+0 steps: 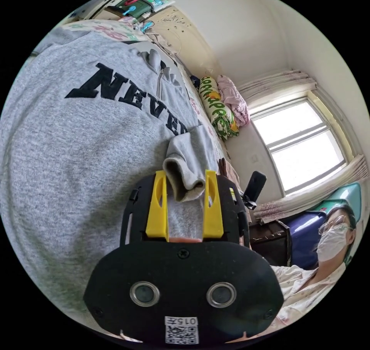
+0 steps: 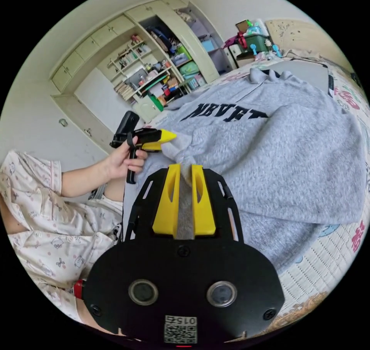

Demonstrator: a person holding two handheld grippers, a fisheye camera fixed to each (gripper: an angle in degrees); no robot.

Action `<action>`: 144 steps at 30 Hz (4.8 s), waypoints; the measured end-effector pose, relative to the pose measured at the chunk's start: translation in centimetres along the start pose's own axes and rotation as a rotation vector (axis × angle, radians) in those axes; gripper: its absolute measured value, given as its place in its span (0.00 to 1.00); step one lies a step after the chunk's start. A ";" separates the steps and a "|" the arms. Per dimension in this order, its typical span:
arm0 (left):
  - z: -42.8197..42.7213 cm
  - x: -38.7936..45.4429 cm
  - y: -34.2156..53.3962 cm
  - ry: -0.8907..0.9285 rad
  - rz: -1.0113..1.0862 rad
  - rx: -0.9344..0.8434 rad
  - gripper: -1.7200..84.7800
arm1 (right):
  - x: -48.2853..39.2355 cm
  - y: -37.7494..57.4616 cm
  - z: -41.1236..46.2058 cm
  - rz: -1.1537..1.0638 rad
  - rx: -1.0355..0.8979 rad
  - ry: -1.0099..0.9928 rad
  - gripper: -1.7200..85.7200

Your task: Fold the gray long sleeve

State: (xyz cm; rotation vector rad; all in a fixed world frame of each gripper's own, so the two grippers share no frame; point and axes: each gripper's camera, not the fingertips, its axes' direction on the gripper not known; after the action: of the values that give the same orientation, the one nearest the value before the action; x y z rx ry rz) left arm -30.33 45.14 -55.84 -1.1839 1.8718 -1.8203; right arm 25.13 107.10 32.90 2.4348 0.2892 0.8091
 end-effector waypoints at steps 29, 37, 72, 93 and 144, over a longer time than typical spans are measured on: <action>-9.7 5.9 8.4 -0.333 0.212 0.083 0.03 | 12.1 -3.7 -18.1 0.704 0.618 -0.138 0.15; -8.6 4.9 8.5 -0.357 0.141 0.064 0.03 | 13.4 -6.8 -19.5 0.768 0.671 -0.128 0.13; -6.3 3.7 7.7 -0.403 0.099 0.030 0.02 | 19.2 -12.5 -14.8 1.037 0.791 -0.107 0.03; -10.1 1.4 7.2 -0.477 0.162 0.160 0.08 | 8.8 -10.7 -6.3 0.179 0.706 0.205 0.09; 5.3 -2.6 0.5 -0.501 0.210 -0.200 0.02 | 16.9 -3.5 23.8 -0.351 -0.383 0.064 0.02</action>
State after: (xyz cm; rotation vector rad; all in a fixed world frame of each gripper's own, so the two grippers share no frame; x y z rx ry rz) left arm -25.24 43.20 -58.04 -1.3012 1.8187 -1.1164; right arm 52.89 105.76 23.31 1.9331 0.5183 0.7105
